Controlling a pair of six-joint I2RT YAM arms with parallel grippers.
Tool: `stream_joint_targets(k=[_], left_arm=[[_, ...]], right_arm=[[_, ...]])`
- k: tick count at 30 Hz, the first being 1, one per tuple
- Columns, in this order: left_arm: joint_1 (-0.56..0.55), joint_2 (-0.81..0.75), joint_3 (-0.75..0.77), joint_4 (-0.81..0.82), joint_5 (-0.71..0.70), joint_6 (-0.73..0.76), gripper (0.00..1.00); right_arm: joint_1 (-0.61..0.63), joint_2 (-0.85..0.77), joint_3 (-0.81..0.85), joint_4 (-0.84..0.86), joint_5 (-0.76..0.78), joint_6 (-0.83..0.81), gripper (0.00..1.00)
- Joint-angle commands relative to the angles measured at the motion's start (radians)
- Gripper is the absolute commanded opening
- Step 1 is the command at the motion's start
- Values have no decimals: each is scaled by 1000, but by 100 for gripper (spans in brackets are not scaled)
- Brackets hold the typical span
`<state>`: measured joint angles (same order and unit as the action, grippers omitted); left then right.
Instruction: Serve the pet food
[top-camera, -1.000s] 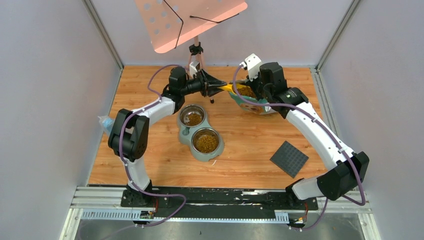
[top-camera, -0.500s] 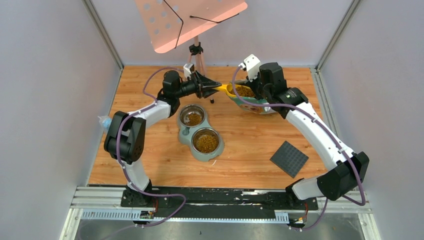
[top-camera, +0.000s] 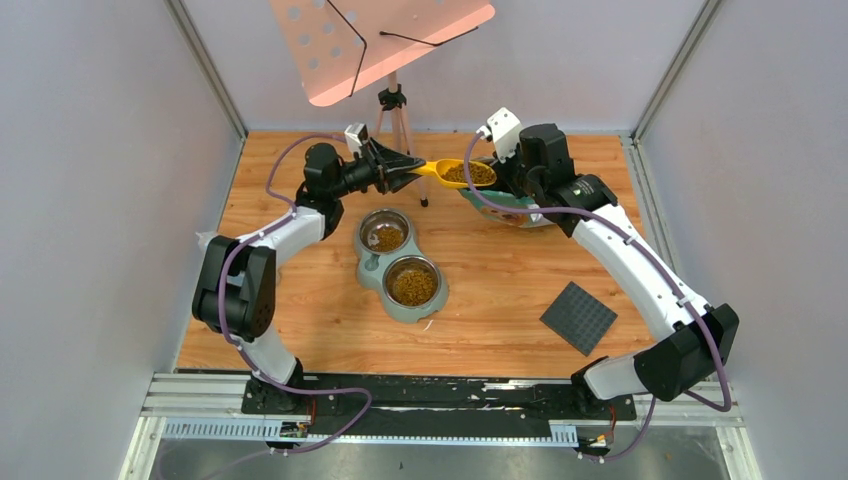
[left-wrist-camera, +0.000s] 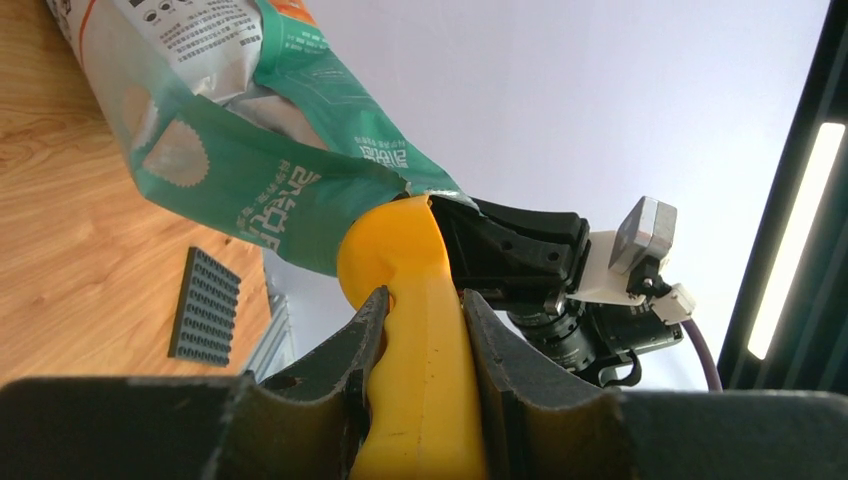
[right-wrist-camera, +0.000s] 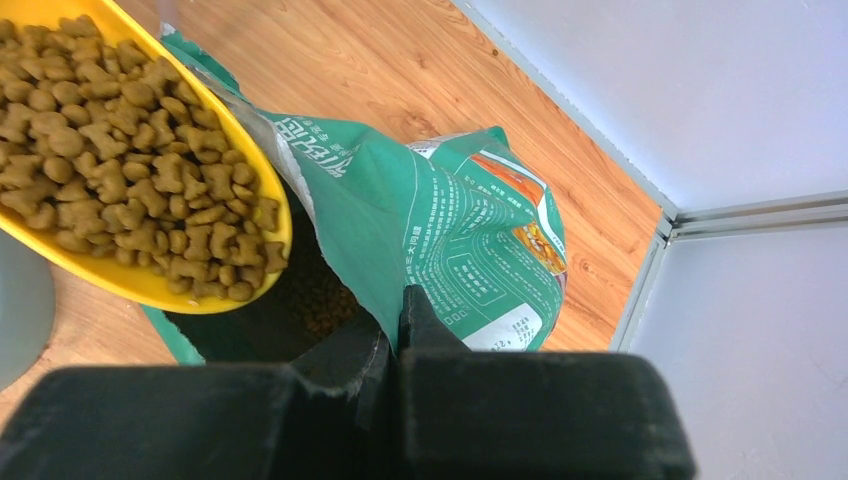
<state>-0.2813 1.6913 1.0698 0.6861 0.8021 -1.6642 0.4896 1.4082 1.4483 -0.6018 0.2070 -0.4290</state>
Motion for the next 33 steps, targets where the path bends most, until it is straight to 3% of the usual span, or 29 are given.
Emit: stream_joint_targets(k=[1,33], left_arm=[[23,-63,-20,45,-41,-6,0],[221,-357,-267,-115,-23,144,0]], right_arm=[[-8,-18,60,40,56,-27,0],[-7,35,85,47,3,-25,0]])
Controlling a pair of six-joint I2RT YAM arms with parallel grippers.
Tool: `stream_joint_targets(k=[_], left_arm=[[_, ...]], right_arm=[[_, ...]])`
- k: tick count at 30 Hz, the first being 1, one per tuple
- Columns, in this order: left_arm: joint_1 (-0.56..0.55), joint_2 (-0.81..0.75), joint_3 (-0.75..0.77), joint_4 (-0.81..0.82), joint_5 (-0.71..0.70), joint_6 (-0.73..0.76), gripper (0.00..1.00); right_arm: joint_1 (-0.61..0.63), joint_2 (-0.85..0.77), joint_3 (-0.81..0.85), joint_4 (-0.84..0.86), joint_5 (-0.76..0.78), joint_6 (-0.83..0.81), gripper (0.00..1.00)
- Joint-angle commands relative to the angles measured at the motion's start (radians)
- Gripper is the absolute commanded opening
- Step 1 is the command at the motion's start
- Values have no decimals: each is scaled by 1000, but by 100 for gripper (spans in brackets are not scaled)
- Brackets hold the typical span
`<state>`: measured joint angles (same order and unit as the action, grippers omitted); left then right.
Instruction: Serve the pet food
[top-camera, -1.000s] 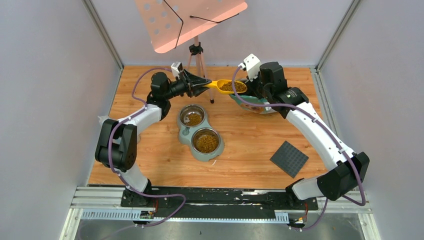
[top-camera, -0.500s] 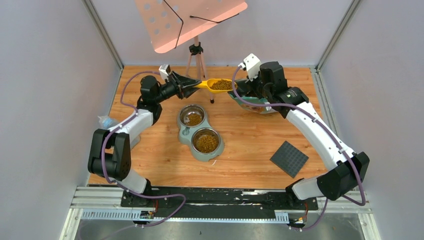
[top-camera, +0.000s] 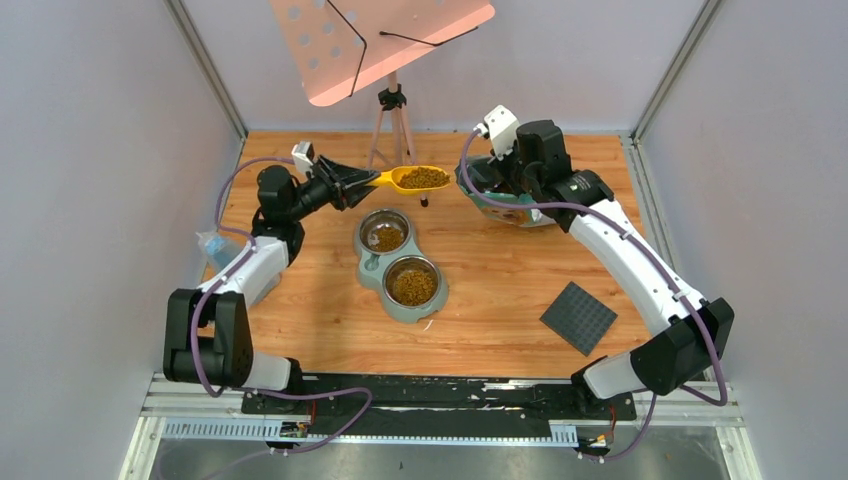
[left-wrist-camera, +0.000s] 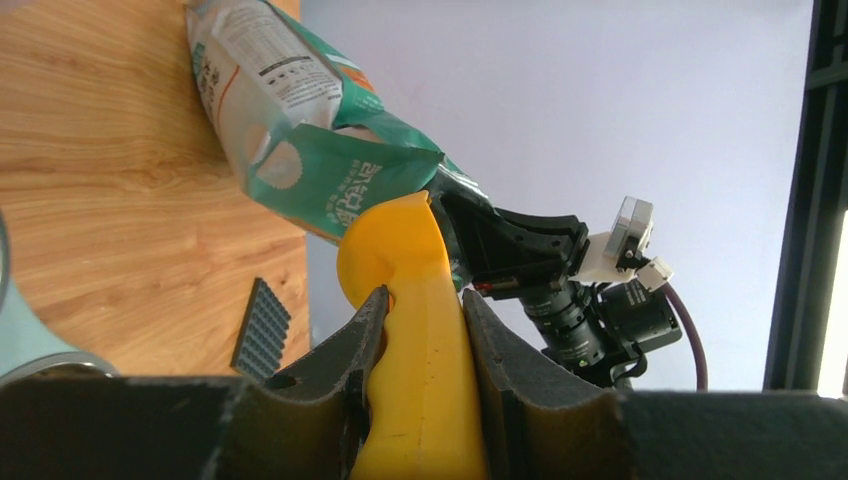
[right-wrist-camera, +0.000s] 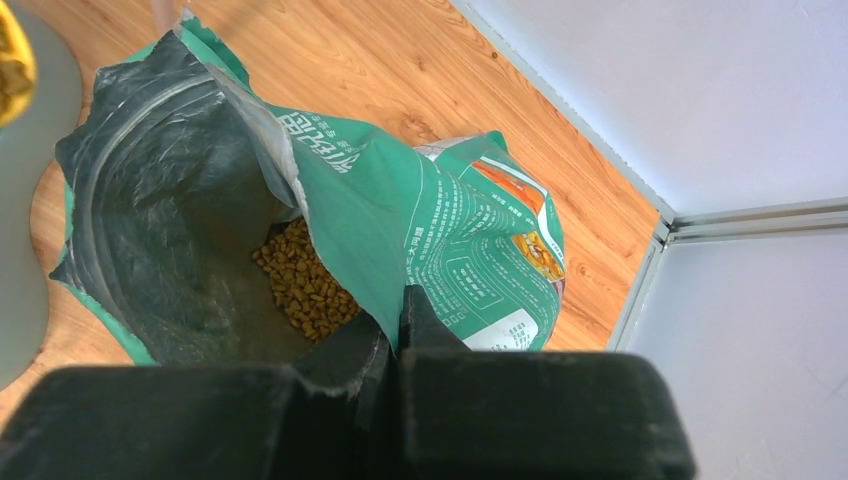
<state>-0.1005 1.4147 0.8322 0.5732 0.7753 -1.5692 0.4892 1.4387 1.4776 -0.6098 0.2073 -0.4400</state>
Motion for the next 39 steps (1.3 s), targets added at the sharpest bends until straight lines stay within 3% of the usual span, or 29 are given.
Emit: stream_joint_targets(k=[1,16,23,39], left_arm=[[53,-90,-38,-9,7,58,0],[236,-271,-174,-182,6,196,0],[268,-347,-223,-283,-10,305,0],[308,-304,-211,-402,-36,507,0]], right_arm=[[-7,7,57,56,2,-12,0],[-7,23,82,60,-24,-8,0],[-8,27,82,67,-46,18,0],[-7,-1,76,87,-38,96,0]])
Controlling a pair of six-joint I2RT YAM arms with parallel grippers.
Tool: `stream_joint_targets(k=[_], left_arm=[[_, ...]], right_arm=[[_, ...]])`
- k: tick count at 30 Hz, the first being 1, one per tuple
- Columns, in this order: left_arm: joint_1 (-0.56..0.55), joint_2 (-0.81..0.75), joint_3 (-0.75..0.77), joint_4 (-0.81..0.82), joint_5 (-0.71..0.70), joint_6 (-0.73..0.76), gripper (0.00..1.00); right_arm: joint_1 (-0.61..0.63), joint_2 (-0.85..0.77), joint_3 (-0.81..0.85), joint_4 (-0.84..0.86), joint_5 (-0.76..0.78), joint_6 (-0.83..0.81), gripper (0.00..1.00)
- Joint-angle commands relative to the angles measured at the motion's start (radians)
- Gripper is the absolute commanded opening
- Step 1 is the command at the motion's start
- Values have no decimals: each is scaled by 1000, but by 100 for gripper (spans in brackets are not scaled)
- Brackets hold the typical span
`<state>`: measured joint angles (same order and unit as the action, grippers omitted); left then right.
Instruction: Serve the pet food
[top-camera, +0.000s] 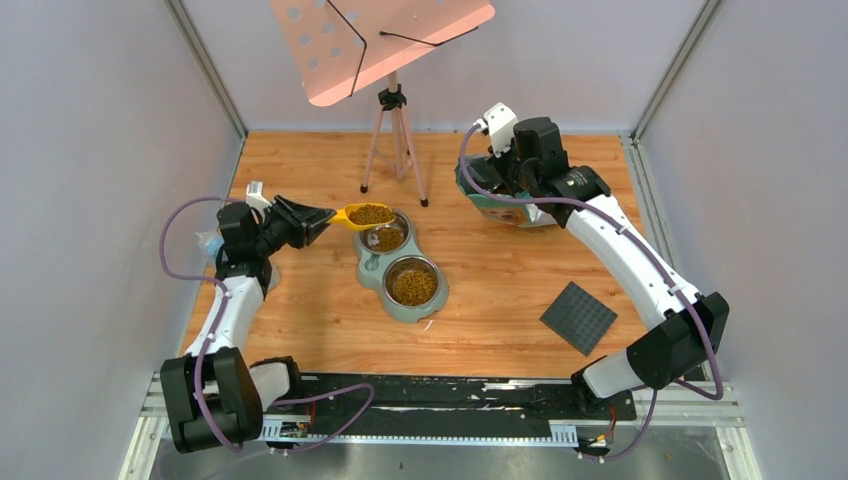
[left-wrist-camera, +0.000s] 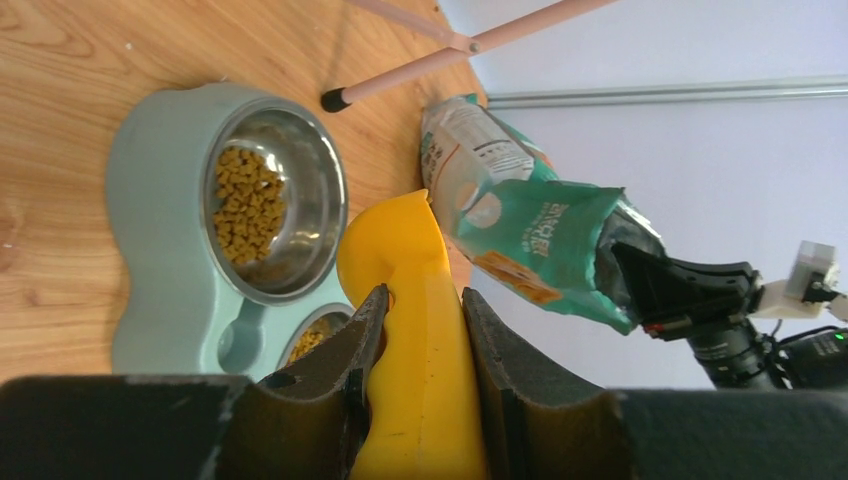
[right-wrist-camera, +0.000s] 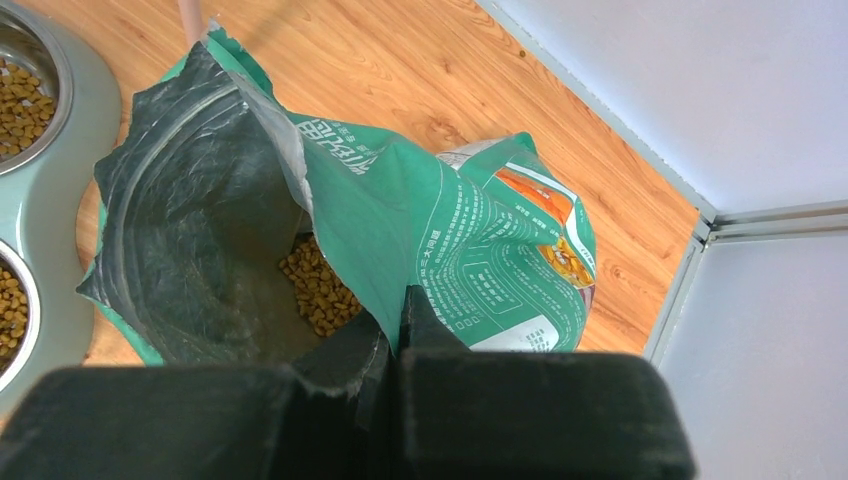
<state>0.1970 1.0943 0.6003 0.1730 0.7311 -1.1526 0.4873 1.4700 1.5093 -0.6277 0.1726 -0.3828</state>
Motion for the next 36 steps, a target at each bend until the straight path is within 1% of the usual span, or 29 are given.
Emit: stream_joint_targets(k=[1,4,10,15,21,26,36], left_arm=[[10,28,21,-1,14,98,0],[10,43,19,-32,29,139,0],[9,50,54,-146,-38,257,0],[5,60,101,-242,-84,366,0],[-24,78,183,-366,-146,472,0],[-60,113,259,-432,-166,567,0],[-124,171,398,-516,-221,705,0]], right_arm=[[-5,-33,44,105,-2,46,0],[-5,-42,36,108,-4,60,0],[-6,-69,22,142,5,57,0],[-4,-104,5,138,-12,73,0],[-5,-139,-12,134,-13,71,0],[-6,-174,-18,137,-15,61,0],[-7,-211,-46,145,-16,54,0]])
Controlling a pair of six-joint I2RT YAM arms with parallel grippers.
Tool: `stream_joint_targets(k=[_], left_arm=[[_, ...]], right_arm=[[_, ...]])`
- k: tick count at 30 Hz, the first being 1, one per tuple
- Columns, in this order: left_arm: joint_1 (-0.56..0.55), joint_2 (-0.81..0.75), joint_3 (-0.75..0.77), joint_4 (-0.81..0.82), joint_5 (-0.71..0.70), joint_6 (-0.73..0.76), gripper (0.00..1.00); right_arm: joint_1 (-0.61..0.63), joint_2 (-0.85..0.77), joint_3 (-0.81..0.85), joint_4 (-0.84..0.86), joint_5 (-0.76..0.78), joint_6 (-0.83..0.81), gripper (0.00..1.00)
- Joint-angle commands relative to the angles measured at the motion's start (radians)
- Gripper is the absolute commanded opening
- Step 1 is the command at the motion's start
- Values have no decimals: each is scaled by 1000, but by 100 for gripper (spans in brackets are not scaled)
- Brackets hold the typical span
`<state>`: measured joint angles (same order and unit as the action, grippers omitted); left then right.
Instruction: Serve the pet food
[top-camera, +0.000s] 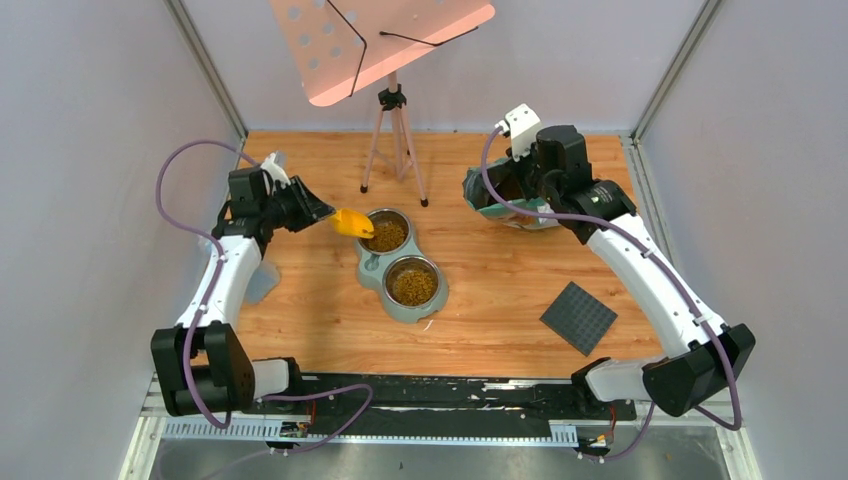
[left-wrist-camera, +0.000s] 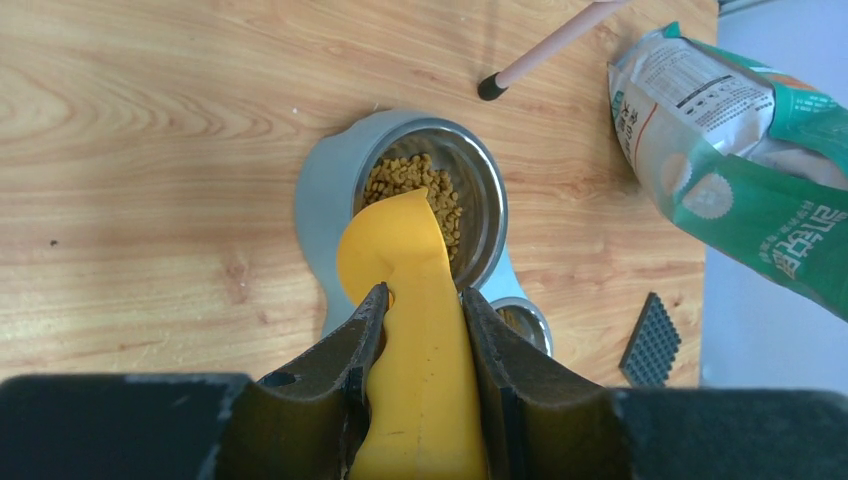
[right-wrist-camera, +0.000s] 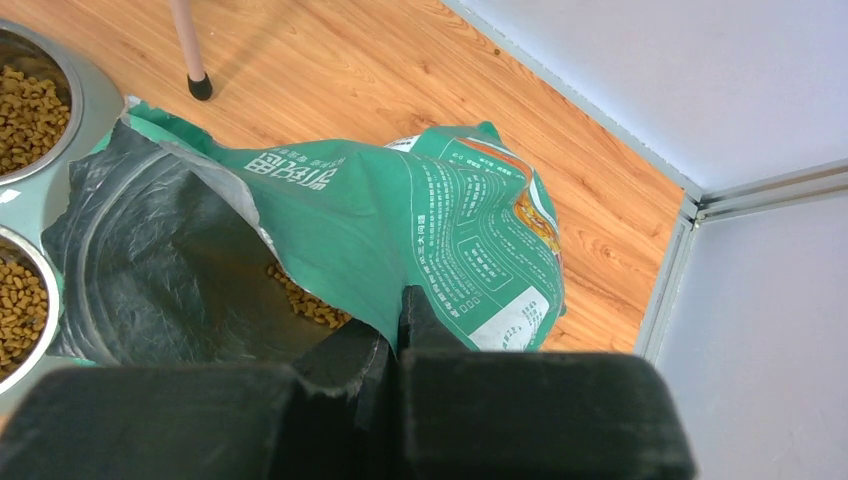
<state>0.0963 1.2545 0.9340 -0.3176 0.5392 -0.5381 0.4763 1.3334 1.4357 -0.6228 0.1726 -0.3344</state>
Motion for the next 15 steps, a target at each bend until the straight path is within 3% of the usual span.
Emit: stream_joint_targets(k=[1,15], left_arm=[[-25,16,77,-29,-31,96,0],[-71,-20,167,-90,-104,274,0]], right_arm=[[5,-75,27,142,-17,7,0],[-16,-76,14,145,-66,54,0]])
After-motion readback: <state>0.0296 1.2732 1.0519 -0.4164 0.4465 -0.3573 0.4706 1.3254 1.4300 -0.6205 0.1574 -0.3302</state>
